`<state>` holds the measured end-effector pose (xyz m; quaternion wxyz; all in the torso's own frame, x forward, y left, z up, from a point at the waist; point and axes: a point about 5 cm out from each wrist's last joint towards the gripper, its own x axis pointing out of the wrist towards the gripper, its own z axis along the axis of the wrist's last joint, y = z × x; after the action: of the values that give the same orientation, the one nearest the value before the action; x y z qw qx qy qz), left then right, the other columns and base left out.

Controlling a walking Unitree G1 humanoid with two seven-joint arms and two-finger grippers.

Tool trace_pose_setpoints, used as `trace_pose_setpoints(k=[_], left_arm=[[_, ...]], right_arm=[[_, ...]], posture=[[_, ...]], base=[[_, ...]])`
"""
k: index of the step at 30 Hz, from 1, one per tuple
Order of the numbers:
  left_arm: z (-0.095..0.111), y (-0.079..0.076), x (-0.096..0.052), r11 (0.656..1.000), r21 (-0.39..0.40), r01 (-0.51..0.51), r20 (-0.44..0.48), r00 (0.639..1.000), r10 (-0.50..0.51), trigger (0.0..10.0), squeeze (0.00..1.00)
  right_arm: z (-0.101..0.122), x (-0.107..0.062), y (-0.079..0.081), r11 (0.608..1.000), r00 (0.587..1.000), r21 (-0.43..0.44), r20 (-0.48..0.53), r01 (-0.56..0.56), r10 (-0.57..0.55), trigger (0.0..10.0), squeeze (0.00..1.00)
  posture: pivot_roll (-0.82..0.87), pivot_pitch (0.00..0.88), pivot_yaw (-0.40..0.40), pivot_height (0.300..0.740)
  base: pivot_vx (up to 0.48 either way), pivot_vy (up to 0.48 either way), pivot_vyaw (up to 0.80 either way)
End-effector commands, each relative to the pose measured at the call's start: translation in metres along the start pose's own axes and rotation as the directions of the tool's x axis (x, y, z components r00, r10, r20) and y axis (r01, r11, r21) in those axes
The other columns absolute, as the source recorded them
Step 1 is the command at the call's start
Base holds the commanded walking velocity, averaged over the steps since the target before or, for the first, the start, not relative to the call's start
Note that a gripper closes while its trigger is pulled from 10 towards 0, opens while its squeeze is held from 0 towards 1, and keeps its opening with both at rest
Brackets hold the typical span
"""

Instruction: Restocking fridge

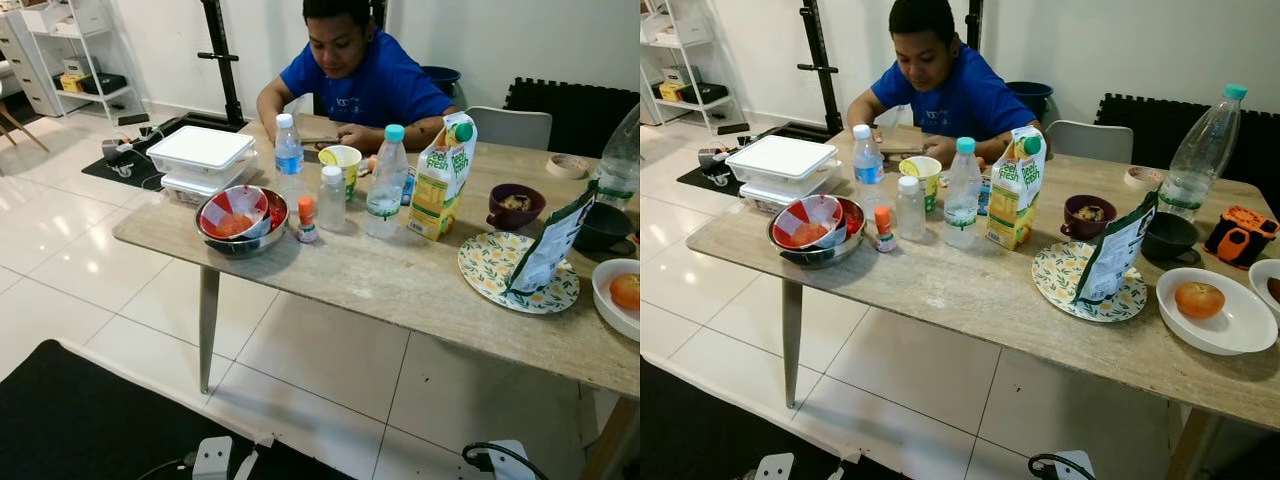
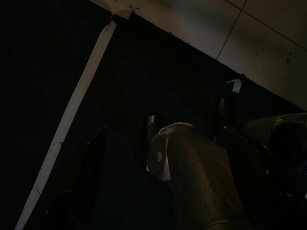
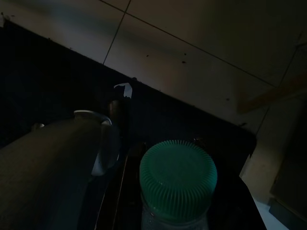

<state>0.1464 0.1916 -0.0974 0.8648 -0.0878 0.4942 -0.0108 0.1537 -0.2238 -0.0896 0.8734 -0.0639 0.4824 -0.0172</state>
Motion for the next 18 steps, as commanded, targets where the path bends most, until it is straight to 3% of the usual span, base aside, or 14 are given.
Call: trace_pose_setpoints(k=[1, 18], left_arm=[[-0.002, 0.004, -0.001, 1.000, -0.009, -0.018, -0.018, 1.000, 0.018, 10.0, 0.00], [-0.007, 0.011, -0.004, 0.999, -0.003, -0.050, -0.035, 0.998, 0.049, 10.0, 0.00]], right_arm=[[-0.003, 0.000, -0.001, 1.000, 1.000, 0.006, -0.017, 0.004, -0.004, 10.0, 0.00], [-0.016, -0.003, -0.002, 1.000, 0.998, -0.010, -0.062, -0.007, 0.006, 10.0, 0.00]], posture=[[-0.02, 0.033, -0.008, 0.740], [-0.02, 0.026, -0.017, 0.740]], base=[[0.000, 0.000, 0.00], [0.000, 0.000, 0.00]])
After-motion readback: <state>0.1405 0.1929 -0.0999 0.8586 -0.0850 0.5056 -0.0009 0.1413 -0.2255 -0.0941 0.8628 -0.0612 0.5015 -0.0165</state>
